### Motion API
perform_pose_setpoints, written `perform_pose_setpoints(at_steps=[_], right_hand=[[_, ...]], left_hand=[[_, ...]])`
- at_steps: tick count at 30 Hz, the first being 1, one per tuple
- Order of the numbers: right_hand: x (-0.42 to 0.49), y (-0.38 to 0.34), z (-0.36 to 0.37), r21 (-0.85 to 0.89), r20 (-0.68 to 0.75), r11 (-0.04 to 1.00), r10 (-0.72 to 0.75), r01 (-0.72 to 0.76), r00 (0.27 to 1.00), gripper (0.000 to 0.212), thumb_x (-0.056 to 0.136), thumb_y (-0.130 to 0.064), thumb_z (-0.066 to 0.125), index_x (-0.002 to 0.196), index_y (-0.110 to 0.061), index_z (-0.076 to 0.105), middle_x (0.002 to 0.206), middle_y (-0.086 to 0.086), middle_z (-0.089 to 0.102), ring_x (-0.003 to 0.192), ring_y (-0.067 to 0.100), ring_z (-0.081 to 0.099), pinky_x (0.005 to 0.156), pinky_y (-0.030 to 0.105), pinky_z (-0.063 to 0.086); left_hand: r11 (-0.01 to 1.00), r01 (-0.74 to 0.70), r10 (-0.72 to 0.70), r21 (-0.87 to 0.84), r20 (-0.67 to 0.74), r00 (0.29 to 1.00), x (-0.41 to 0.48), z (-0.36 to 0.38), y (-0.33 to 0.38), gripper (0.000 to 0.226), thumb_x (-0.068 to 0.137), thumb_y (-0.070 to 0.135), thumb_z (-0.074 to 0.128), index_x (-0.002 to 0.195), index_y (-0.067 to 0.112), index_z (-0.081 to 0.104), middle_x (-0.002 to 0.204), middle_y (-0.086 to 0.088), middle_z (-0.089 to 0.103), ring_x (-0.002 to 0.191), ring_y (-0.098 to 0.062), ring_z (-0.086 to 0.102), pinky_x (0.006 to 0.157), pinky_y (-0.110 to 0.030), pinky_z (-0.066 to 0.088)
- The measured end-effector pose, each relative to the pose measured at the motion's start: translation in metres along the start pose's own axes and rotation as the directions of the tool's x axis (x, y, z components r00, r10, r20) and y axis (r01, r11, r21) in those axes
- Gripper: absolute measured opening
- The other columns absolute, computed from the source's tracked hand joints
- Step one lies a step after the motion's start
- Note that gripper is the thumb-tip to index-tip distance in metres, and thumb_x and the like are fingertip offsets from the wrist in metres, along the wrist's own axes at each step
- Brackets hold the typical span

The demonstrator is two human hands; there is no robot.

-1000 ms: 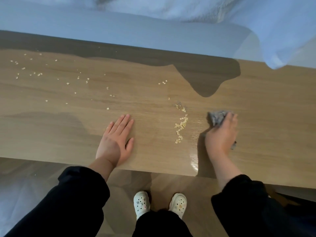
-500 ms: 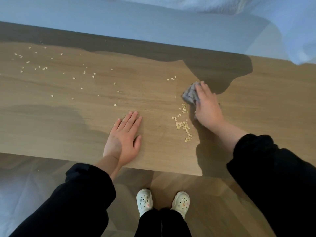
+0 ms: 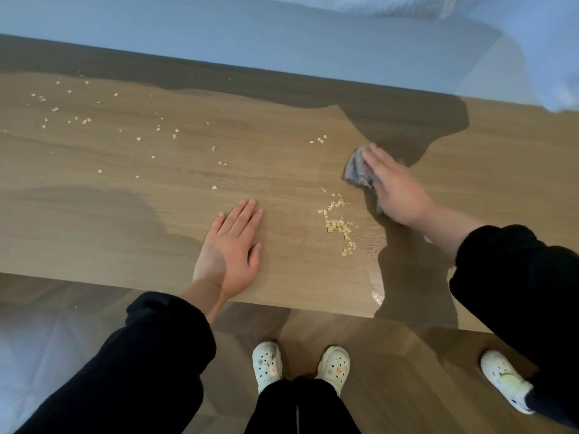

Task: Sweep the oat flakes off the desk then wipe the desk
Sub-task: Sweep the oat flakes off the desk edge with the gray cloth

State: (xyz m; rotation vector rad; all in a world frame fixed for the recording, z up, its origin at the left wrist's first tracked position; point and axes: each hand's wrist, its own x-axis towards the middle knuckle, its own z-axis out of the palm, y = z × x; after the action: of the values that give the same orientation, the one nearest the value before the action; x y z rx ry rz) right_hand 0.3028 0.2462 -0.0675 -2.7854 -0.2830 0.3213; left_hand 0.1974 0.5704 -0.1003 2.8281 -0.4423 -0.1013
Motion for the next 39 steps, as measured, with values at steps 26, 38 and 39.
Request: perform_pose_setpoints(at_steps=[26,38,39], right_hand=[[-0.112,-0.101,0.069,0.099,-0.258,0.839,0.541,-0.535,0.801,0.068,0.093,-0.003,0.042,0.154,-0.009,0.013,0.163,0.010,0.004,0.150,0.026,0.002,0.120,0.040,0.001],[-0.153,-0.055,0.062,0.260,-0.411,0.618,0.766,-0.742,0.494,0.063,0.091,-0.004,0.047,0.151,-0.010,0.027,0.160,0.012,0.020,0.147,0.028,0.018,0.121,0.046,0.016],[-0.153,-0.073,0.070,0.216,-0.407,0.682,0.714,-0.699,0.570,0.063,0.092,-0.005,0.047,0.151,-0.010,0.026,0.160,0.012,0.020,0.148,0.028,0.018,0.121,0.045,0.015]], left_hand=[[0.998,0.021,-0.026,0.066,0.072,0.997,0.000,-0.007,0.005,0.066,0.090,0.036,0.022,0.152,0.013,0.024,0.160,-0.003,0.015,0.148,-0.017,0.008,0.119,-0.037,0.004],[0.996,0.009,-0.016,0.086,0.073,0.997,0.002,-0.009,0.006,0.060,0.096,0.028,0.035,0.152,0.013,0.022,0.161,-0.004,0.013,0.149,-0.018,0.006,0.120,-0.039,0.005],[0.996,0.005,-0.011,0.084,0.069,0.998,0.001,-0.008,0.006,0.059,0.096,0.028,0.035,0.152,0.012,0.023,0.161,-0.005,0.014,0.149,-0.018,0.007,0.120,-0.039,0.006]])
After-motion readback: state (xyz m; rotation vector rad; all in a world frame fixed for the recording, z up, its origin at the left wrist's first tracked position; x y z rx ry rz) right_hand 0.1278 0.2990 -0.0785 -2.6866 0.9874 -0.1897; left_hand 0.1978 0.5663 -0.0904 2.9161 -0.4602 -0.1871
